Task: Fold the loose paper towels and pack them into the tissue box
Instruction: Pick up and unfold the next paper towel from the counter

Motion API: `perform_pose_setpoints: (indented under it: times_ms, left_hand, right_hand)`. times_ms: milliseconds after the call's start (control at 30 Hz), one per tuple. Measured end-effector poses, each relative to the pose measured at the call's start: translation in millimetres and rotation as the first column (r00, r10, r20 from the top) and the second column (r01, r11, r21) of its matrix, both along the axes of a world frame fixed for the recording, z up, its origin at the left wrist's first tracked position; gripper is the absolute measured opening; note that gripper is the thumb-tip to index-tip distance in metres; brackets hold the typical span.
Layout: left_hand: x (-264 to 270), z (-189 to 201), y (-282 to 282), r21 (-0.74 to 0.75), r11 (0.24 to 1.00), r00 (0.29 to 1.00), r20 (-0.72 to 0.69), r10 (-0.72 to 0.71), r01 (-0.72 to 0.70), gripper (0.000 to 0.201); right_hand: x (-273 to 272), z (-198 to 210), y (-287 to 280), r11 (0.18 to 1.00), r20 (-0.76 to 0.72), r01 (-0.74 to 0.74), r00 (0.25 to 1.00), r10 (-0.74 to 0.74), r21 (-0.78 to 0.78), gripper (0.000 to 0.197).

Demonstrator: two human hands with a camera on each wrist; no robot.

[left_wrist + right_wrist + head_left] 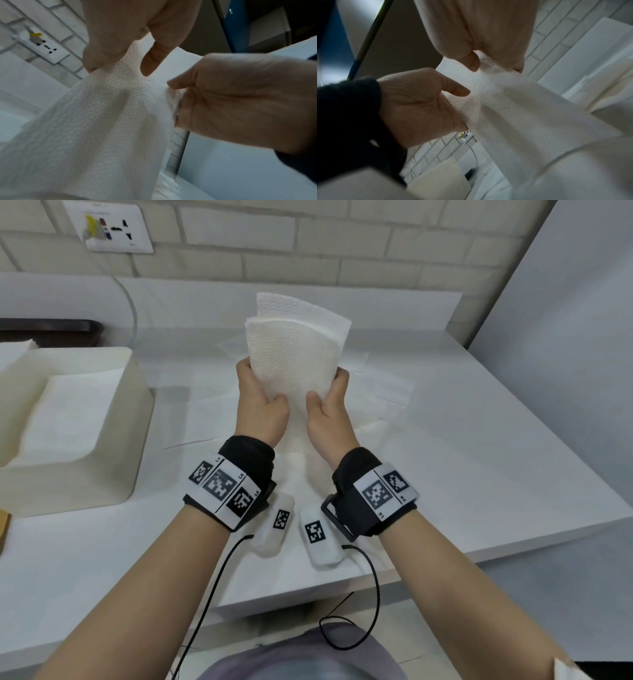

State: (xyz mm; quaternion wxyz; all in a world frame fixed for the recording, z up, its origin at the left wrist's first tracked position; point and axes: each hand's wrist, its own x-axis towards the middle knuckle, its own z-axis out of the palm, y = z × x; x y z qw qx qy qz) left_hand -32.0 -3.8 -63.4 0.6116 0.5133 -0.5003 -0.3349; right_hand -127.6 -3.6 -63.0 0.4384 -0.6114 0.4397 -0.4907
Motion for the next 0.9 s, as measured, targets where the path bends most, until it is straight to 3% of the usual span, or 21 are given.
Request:
perform_pose_setpoints:
  times_ms: [100,233,333,433,567,633,700,800,900]
  left_hand:
    - [-1,3,0,-0.07,0.997,1.0,-0.01,0.014,-0.015,0.052]
    - [4,-4,-4,-0.036,0.999,1.0,-0.017,0.002,-0.003,0.062]
    - [1,-6,-4,-0.036,0.999,0.999,-0.01,-0.037,0.037,0.061]
    - [-1,-7,-4,-0.044,0.997,0.998,-0.019,-0.063,0.062,0.06]
    - [0,-11,-8,-0.034,0.999,0.999,0.006,-0.037,0.037,0.058]
    - [1,-10,-10,0.015,1.0,1.0,-0.002,-0.027,0.027,0.051]
    - [1,-8,-13,0.073,0.997,1.0,-0.022,-0.013,0.015,0.044]
    - [3,-3,-16,0.087,0.996,0.998,-0.064,-0.021,0.027,0.038]
    - [5,3,-15,0.081,0.994,0.996,-0.058,-0.073,0.077,0.042]
  right_hand:
    - [1,4,-2,0.998,0.025,0.018,1.0,-0.016,-0.068,0.04]
    - [-4,8,-6,0.98,0.042,0.104,0.994,-0.098,-0.171,0.066]
    - [-3,18,-6,0.933,-0.033,0.138,0.987,-0.158,-0.334,0.075]
    - [-2,23,-11,0.904,-0.158,0.114,0.968,-0.194,-0.412,0.07]
    - [-1,29,-10,0.922,-0.211,0.089,0.961,-0.179,-0.377,0.058]
    - [0,25,-11,0.921,-0.116,0.121,0.978,-0.175,-0.371,0.068]
    - [-2,20,-13,0.964,-0.014,0.153,0.987,-0.16,-0.217,0.074]
    - [-5,11,-17,0.992,-0.096,0.102,0.991,-0.095,0.072,0.049]
    - [-6,9,-18,0.995,-0.123,0.04,0.992,-0.028,0.096,0.03]
